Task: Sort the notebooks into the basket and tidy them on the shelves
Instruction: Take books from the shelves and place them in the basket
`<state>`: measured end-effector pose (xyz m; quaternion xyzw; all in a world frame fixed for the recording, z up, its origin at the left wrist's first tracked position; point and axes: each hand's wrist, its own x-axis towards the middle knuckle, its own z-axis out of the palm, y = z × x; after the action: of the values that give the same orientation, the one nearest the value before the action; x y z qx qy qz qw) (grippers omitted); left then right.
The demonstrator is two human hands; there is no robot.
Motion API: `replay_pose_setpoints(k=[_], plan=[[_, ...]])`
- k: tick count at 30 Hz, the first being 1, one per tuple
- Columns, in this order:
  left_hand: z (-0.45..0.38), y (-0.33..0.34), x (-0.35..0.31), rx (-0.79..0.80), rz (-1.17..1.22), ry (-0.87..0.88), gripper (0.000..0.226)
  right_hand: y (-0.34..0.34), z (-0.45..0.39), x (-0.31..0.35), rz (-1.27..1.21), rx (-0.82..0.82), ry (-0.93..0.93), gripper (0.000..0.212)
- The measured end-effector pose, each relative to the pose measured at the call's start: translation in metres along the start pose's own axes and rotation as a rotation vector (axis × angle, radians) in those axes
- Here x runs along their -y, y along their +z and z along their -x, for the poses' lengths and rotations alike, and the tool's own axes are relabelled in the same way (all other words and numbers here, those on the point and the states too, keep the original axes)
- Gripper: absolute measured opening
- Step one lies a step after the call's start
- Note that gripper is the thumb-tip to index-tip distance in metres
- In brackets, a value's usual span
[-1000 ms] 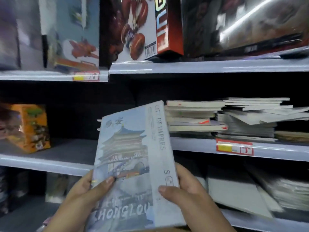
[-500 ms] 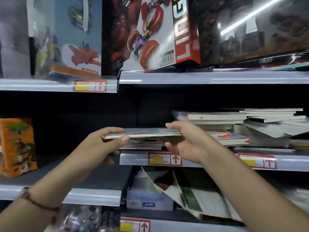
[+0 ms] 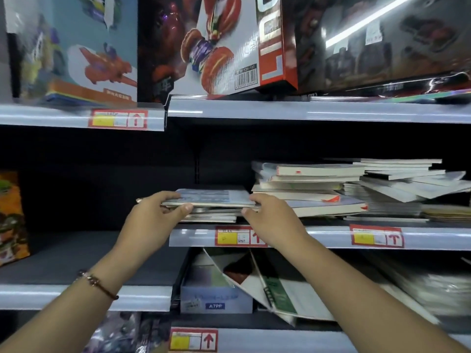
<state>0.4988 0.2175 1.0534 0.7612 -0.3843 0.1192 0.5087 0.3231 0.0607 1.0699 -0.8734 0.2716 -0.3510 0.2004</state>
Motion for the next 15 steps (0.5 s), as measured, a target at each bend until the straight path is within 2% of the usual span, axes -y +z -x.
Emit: replay_pose_setpoints(k=[5, 9, 11, 14, 15], plan=[[0.012, 0.003, -0.002, -0.044, 0.035, 0.012, 0.046, 0.003, 0.012, -0.006, -0.077, 0.005, -0.025, 0.054], [0.058, 0.023, -0.005, -0.112, 0.106, 0.141, 0.03, -0.003, 0.055, -0.029, -0.198, -0.004, -0.07, 0.045], [0.093, 0.051, 0.001, 0.012, 0.09, 0.193, 0.02, 0.0, 0.087, -0.055, -0.225, 0.035, -0.065, 0.036], [0.147, 0.115, 0.024, 0.367, -0.132, 0.272, 0.013, 0.014, 0.141, -0.117, -0.129, 0.179, -0.002, 0.028], [0.166, 0.138, 0.033, 0.493, -0.202, 0.297, 0.02, 0.02, 0.162, -0.144, -0.084, 0.247, 0.029, 0.03]])
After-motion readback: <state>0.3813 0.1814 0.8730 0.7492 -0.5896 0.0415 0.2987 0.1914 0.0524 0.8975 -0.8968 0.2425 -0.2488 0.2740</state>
